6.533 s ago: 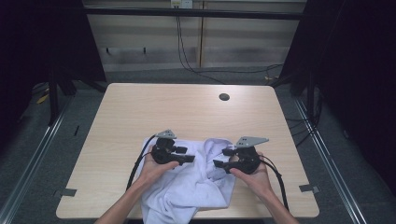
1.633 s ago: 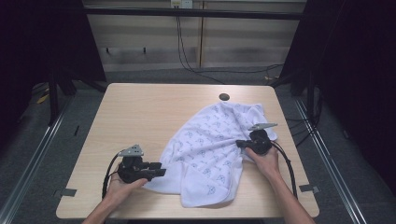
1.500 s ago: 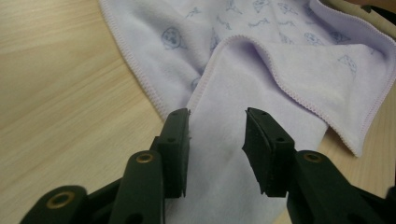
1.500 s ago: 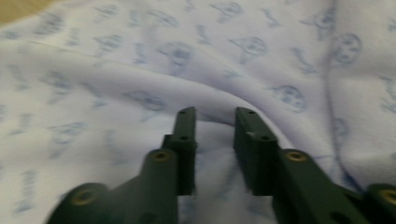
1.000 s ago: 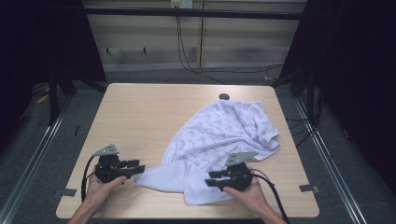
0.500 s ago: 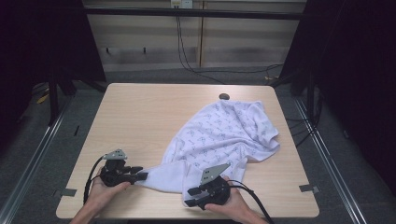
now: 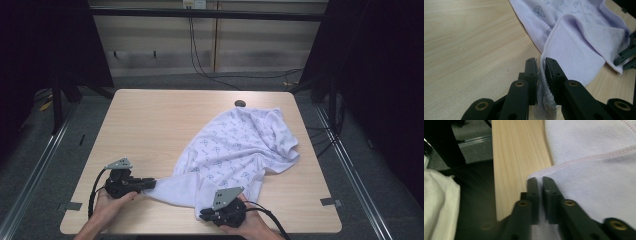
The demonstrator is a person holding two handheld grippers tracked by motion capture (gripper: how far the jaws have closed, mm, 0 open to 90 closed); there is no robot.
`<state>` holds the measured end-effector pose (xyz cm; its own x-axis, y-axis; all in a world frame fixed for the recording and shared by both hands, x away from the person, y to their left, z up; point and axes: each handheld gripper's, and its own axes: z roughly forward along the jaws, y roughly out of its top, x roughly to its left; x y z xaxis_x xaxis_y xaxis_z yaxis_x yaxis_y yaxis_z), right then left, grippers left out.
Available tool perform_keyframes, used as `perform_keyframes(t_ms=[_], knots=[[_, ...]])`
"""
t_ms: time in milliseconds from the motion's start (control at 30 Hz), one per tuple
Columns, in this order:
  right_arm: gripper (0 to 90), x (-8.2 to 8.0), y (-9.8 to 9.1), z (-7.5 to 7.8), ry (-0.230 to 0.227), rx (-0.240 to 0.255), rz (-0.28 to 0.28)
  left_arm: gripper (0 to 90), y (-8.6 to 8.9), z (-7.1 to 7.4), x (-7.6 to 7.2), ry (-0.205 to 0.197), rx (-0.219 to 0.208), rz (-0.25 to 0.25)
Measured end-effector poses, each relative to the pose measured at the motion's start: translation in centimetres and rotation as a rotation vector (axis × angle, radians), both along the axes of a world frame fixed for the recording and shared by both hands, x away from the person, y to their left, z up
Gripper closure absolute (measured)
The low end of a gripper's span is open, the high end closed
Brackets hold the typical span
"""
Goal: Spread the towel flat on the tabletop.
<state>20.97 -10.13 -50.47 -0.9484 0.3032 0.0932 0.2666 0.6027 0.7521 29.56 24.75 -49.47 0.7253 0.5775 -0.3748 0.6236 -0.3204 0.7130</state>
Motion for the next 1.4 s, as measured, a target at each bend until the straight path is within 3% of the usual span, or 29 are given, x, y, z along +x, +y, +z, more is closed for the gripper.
perform_keyframes(t_ms=[67,100,200,233,300,333,367,467,633,700,733,833,867,900,933,967,1033,1067,1100,1167,1233,1267,1333,1367,1400], knots=[[87.4,0.0,-0.2,0.1,0.01,-0.008,0.001,81.0,0.0,0.0,0.0,-0.006,-0.004,-0.001],[88.3,0.4,-0.6,0.2,0.091,0.011,-0.019,81.3,-0.1,0.2,-0.1,-0.017,-0.023,-0.011],[88.3,1.0,-1.3,0.3,0.124,0.05,-0.045,81.3,-0.1,0.5,-0.3,-0.029,-0.039,-0.017],[88.4,1.7,-2.9,1.2,0.144,0.117,-0.098,82.0,0.0,0.7,-0.5,-0.038,-0.049,-0.03],[88.3,2.1,-4.5,2.2,0.14,0.167,-0.147,84.1,-0.1,0.9,-0.6,-0.045,-0.051,-0.031],[88.3,2.1,-4.5,2.2,0.14,0.167,-0.147,85.0,-0.1,0.9,-0.6,-0.045,-0.051,-0.031],[88.4,2.4,-7.0,3.2,0.13,0.219,-0.215,85.7,-0.2,1.0,-0.8,-0.046,-0.058,-0.034],[88.4,2.0,-10.3,4.1,0.125,0.268,-0.296,86.6,-0.3,1.4,-1.0,-0.052,-0.073,-0.037],[88.3,0.0,-15.5,5.4,0.127,0.364,-0.392,86.9,-0.3,3.7,-3.2,-0.119,-0.157,-0.073],[88.3,-0.6,-16.3,5.8,0.121,0.377,-0.403,86.9,-0.2,4.1,-3.9,-0.125,-0.176,-0.089],[88.3,-2.1,-17.6,6.7,0.118,0.405,-0.396,86.9,-0.3,4.9,-5.5,-0.147,-0.197,-0.137],[88.3,-4.5,-18.0,7.9,0.099,0.402,-0.379,86.9,-0.6,5.7,-8.3,-0.162,-0.211,-0.202],[88.3,-4.5,-18.0,7.9,0.099,0.402,-0.379,86.9,-0.6,5.7,-8.3,-0.162,-0.211,-0.202],[88.3,-6.6,-18.1,8.7,0.094,0.39,-0.371,86.7,-0.6,5.8,-9.5,-0.162,-0.216,-0.217],[88.3,-6.6,-18.1,8.7,0.094,0.39,-0.371,86.7,-0.6,5.9,-10.4,-0.165,-0.218,-0.238],[88.2,-8.3,-18.1,9.1,0.098,0.375,-0.362,86.6,-0.6,6.0,-11.1,-0.17,-0.218,-0.261],[87.4,-9.7,-18.1,9.3,0.112,0.367,-0.355,85.0,-0.3,6.1,-12.6,-0.176,-0.217,-0.302],[87.4,-9.7,-18.1,9.3,0.112,0.367,-0.355,81.1,-0.3,6.1,-12.6,-0.176,-0.217,-0.302],[78.0,-10.7,-18.1,9.4,0.125,0.342,-0.348,77.4,-0.1,6.1,-12.8,-0.169,-0.217,-0.32],[76.0,-10.8,-18.4,9.2,0.127,0.339,-0.361,74.1,0.2,5.9,-12.5,-0.164,-0.223,-0.329],[73.4,-10.6,-18.6,9.1,0.133,0.341,-0.369,73.6,0.6,5.7,-12.0,-0.143,-0.258,-0.332],[71.8,-10.0,-19.2,8.8,0.129,0.368,-0.388,72.6,0.7,5.6,-11.4,-0.15,-0.242,-0.316],[70.6,-9.7,-19.2,8.7,0.121,0.358,-0.402,72.2,0.7,5.4,-10.8,-0.143,-0.226,-0.299],[68.2,-8.6,-19.4,8.0,0.112,0.341,-0.441,72.1,0.5,4.9,-9.2,-0.12,-0.204,-0.256],[68.2,-8.6,-19.4,8.0,0.112,0.341,-0.441,72.2,0.5,4.9,-9.2,-0.12,-0.204,-0.256]])
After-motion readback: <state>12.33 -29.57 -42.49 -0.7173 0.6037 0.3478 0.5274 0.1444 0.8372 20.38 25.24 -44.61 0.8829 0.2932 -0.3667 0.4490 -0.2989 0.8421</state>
